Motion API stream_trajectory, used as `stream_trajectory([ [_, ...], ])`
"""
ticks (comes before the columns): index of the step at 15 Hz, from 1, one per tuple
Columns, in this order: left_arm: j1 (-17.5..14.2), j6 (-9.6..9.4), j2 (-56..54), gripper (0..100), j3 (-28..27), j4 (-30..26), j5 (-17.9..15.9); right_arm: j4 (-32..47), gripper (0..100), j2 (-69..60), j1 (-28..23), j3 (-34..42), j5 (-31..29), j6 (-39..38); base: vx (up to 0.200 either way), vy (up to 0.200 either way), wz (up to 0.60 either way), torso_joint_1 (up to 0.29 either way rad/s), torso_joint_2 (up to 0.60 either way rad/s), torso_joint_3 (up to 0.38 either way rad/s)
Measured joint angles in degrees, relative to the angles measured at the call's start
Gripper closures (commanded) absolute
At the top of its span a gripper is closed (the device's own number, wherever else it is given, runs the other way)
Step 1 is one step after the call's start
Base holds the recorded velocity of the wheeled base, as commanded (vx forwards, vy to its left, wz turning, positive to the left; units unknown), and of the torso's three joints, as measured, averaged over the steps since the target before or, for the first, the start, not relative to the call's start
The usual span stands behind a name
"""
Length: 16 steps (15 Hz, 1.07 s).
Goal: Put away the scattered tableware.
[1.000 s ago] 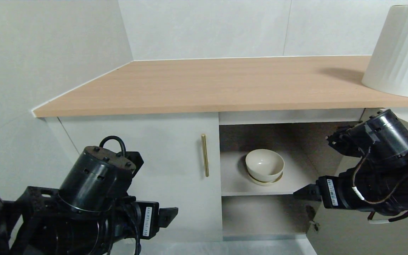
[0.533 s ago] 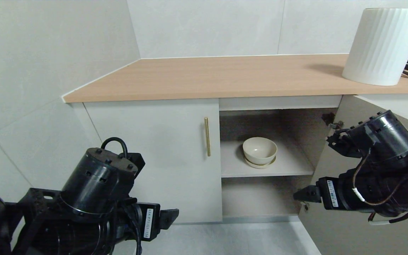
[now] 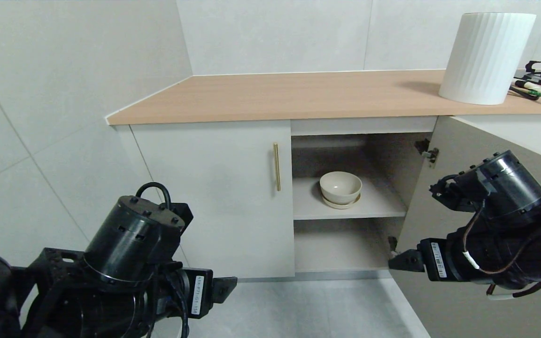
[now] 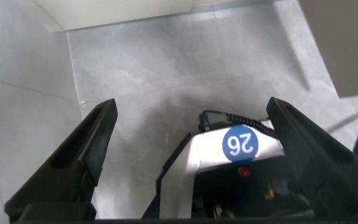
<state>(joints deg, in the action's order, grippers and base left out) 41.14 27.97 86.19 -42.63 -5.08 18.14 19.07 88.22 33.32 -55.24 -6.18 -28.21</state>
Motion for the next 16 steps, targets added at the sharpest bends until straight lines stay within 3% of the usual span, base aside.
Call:
stream_trajectory([
  [3, 0.1, 0.02, 0.2, 0, 0.0, 0.1, 0.0, 0.0, 0, 0.1, 0.1, 0.0, 0.0, 0.1, 0.000, 0.000, 0.00, 0.000, 0.00, 0.000],
  [9, 0.1, -0.02, 0.4, 0, -0.1, 0.1, 0.0, 1.8, 0, -1.2, 0.2, 1.6, 0.0, 5.1, 0.000, -0.200, 0.00, 0.004, 0.00, 0.002],
  [16, 0.1, 0.02, 0.8, 0, -0.1, 0.1, 0.0, 19.4, 0, -9.6, 6.2, 1.9, -0.1, 13.0, 0.000, -0.171, 0.00, 0.003, 0.00, 0.002],
])
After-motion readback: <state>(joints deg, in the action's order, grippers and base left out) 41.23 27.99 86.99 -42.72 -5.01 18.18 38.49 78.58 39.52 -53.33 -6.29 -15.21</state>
